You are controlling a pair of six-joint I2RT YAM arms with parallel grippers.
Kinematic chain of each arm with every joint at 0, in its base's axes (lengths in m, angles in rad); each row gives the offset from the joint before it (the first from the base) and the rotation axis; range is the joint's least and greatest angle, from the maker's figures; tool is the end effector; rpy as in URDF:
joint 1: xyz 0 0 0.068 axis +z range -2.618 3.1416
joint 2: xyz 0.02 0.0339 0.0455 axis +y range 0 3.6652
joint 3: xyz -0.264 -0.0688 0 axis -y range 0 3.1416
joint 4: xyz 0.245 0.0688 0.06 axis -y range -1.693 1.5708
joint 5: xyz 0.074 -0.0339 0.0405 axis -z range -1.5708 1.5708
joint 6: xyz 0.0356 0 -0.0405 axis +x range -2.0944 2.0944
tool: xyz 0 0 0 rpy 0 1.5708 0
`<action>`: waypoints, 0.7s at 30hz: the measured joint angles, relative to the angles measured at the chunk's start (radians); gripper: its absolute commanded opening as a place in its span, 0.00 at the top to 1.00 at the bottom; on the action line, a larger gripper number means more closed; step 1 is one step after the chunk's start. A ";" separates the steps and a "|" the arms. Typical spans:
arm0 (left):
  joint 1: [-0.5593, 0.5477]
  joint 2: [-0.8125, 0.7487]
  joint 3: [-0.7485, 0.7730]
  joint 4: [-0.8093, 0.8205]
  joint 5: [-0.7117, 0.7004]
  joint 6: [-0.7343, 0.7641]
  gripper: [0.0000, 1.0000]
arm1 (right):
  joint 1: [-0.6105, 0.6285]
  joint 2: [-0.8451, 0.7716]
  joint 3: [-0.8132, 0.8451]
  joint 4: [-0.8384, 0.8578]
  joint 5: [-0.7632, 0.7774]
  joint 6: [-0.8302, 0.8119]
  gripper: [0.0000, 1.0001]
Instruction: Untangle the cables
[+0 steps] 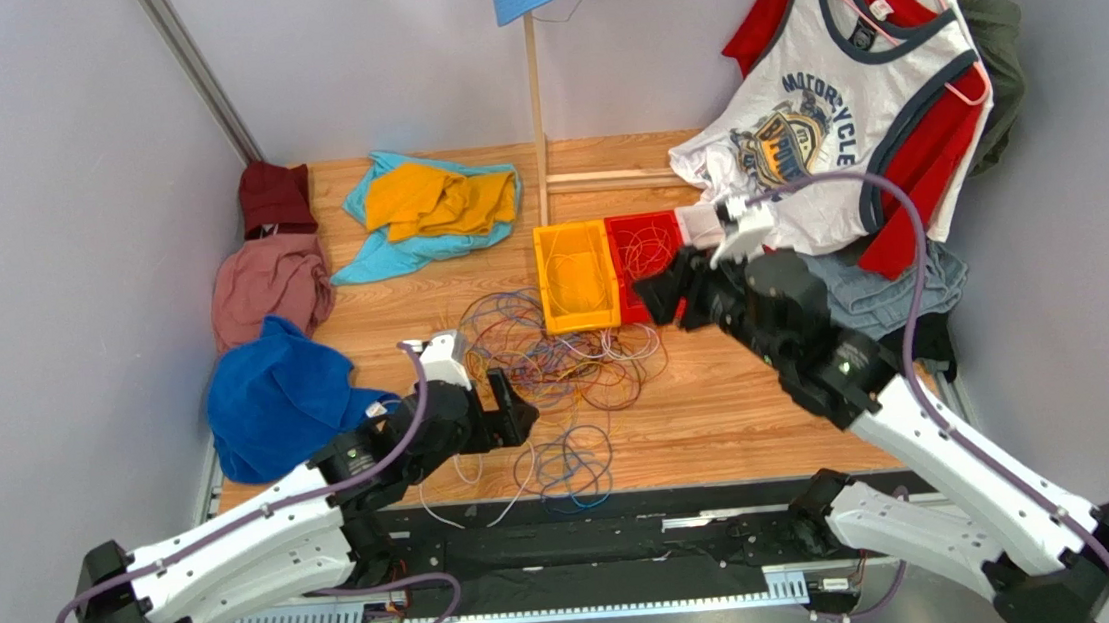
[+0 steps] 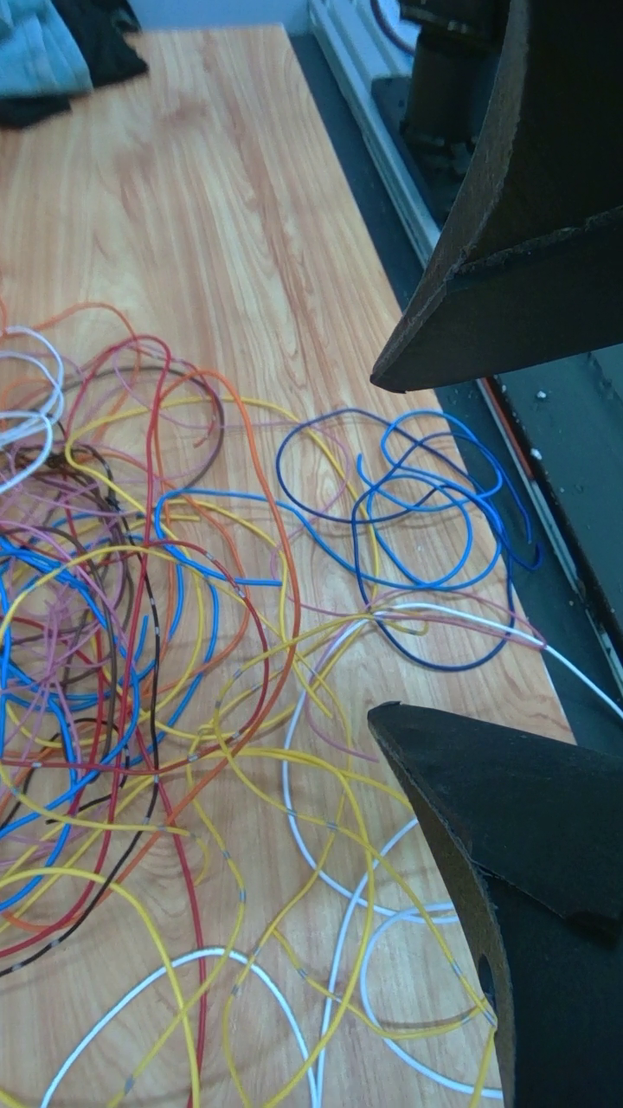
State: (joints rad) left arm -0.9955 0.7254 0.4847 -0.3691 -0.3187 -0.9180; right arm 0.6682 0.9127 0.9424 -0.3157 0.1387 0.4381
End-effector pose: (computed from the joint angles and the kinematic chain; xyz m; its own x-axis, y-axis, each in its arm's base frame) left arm 0.0981 -0.1308 0.2268 -0.7112 -0.2898 -0.6405 0.1516 0.8265 -0.5422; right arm 0.1651 0.1241 0.3588 -0.4167 0.2064 -0.8853 -0.3675 0.8526 0.3717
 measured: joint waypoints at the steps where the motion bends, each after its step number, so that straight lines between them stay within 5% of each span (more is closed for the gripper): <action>1: 0.000 0.031 0.010 0.007 0.001 0.002 0.02 | 0.027 -0.046 -0.058 0.009 -0.006 0.011 0.46; 7: 0.000 0.242 0.017 0.027 0.010 -0.008 0.05 | 0.113 -0.171 -0.347 0.021 -0.021 0.074 0.47; 12: 0.000 0.327 0.021 0.033 -0.013 -0.020 0.06 | 0.135 -0.196 -0.423 0.021 -0.044 0.094 0.47; 15: 0.001 0.408 0.061 0.029 -0.037 -0.019 0.45 | 0.135 -0.212 -0.444 0.032 -0.053 0.097 0.47; 16: 0.002 0.436 0.081 0.031 -0.047 -0.018 0.75 | 0.135 -0.215 -0.450 0.039 -0.055 0.098 0.48; 18: 0.003 0.468 0.117 0.033 -0.067 -0.015 1.00 | 0.135 -0.222 -0.460 0.045 -0.059 0.100 0.48; 21: 0.004 0.446 0.174 0.002 -0.114 0.020 1.00 | 0.135 -0.253 -0.484 0.045 -0.068 0.106 0.48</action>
State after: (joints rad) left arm -0.9916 1.1717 0.6586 -0.3676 -0.4324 -0.8978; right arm 0.8036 0.6601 0.4580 -0.2707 0.0708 0.5438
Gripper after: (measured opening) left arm 0.029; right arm 0.522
